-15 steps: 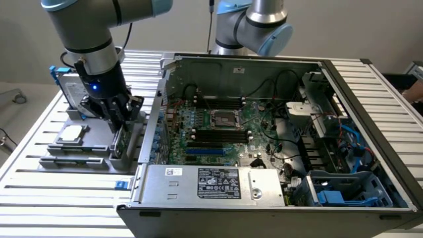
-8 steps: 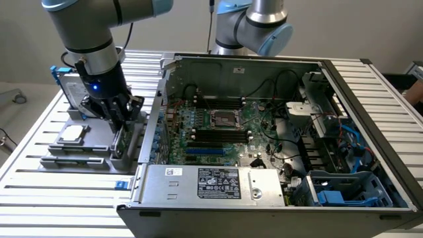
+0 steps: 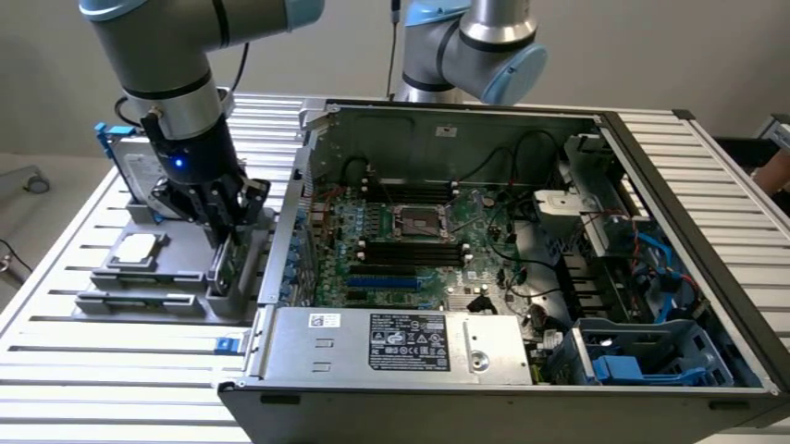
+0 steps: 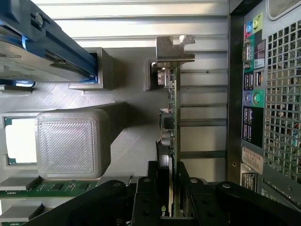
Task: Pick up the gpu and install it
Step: 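Pick up the gpu and move the gpu toward the slot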
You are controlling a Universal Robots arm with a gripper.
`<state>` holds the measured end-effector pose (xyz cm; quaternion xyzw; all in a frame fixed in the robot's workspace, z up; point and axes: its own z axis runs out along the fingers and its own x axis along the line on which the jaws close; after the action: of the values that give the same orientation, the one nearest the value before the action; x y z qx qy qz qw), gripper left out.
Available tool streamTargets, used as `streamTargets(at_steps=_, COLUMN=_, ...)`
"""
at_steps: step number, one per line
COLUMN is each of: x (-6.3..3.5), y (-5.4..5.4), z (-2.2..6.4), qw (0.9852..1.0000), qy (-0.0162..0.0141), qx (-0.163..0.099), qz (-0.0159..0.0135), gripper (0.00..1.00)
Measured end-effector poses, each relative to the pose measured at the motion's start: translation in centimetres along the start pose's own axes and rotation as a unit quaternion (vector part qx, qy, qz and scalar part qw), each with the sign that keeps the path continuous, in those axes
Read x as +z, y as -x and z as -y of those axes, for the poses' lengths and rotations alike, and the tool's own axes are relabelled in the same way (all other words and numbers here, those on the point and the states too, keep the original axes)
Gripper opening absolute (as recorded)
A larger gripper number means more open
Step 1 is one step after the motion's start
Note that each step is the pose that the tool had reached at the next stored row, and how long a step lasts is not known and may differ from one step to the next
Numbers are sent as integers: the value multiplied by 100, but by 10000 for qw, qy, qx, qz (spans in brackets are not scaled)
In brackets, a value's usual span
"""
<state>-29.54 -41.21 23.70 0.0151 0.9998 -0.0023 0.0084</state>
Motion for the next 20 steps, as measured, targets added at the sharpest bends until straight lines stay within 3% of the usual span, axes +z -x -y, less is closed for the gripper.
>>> streamTargets(at_steps=5, x=-26, y=1, z=0, qw=10000, qy=0, qx=0, qz=0, gripper=27)
streamTargets(at_steps=9, x=-103, y=2, z=0, qw=10000, qy=0, qx=0, qz=0, gripper=27)
streamTargets(at_steps=20, x=-597, y=11, z=2, qw=10000, qy=0, qx=0, qz=-1, gripper=27)
